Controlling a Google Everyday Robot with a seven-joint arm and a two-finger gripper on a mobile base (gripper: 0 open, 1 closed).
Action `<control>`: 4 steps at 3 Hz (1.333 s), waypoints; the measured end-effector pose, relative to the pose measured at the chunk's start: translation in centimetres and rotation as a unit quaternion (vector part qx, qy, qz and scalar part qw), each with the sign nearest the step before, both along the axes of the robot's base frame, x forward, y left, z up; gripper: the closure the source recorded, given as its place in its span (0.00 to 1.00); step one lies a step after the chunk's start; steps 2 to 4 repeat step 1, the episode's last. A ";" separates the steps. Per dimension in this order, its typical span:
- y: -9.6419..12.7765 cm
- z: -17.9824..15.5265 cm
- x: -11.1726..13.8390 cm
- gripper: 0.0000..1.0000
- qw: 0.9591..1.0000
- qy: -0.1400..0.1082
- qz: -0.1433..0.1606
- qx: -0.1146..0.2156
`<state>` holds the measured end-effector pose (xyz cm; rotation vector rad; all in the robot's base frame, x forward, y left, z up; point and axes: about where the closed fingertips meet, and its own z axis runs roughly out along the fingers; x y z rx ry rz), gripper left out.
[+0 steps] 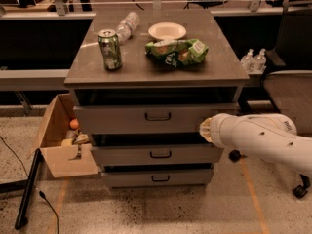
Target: Close top drawer
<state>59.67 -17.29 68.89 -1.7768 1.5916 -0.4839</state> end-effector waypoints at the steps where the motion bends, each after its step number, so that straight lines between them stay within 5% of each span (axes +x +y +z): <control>1: -0.1 1.3 -2.4 0.84 0.999 0.032 0.002 0.021; 4: -0.1 1.3 -2.4 0.84 0.999 0.032 0.002 0.021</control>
Offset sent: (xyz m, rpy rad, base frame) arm 0.0000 0.0000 0.0000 0.0000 0.0000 0.0000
